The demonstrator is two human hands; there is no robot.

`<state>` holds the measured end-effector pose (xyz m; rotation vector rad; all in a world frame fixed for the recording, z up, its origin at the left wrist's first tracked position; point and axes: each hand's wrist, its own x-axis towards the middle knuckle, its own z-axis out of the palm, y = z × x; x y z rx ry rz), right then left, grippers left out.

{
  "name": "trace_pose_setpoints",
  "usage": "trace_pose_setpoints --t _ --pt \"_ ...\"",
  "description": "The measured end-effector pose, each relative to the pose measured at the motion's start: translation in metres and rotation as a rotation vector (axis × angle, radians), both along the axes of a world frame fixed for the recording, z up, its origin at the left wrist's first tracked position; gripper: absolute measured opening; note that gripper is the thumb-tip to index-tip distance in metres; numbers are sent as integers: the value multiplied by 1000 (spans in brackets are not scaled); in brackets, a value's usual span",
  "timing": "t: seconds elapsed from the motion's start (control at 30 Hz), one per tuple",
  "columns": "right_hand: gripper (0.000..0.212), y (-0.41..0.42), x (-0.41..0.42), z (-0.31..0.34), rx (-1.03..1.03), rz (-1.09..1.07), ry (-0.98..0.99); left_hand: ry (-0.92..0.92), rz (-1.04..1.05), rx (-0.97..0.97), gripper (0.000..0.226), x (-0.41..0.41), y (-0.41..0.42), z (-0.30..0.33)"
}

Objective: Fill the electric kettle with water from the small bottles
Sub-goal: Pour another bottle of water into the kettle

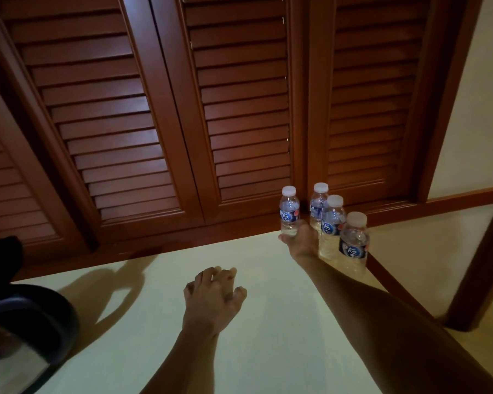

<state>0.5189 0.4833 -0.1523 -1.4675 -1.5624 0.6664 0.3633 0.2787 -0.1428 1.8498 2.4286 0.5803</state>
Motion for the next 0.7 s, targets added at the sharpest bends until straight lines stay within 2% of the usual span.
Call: trace_pose_setpoints --t 0.23,0.4,0.7 --pt "46 1 0 0 -17 0 2 4 -5 -1 51 -1 1 -1" --pt "56 -3 0 1 -48 -25 -1 3 -6 -14 51 -2 1 -2" --pt "62 -62 12 9 -75 -21 -44 -16 -30 -12 48 2 -6 8"
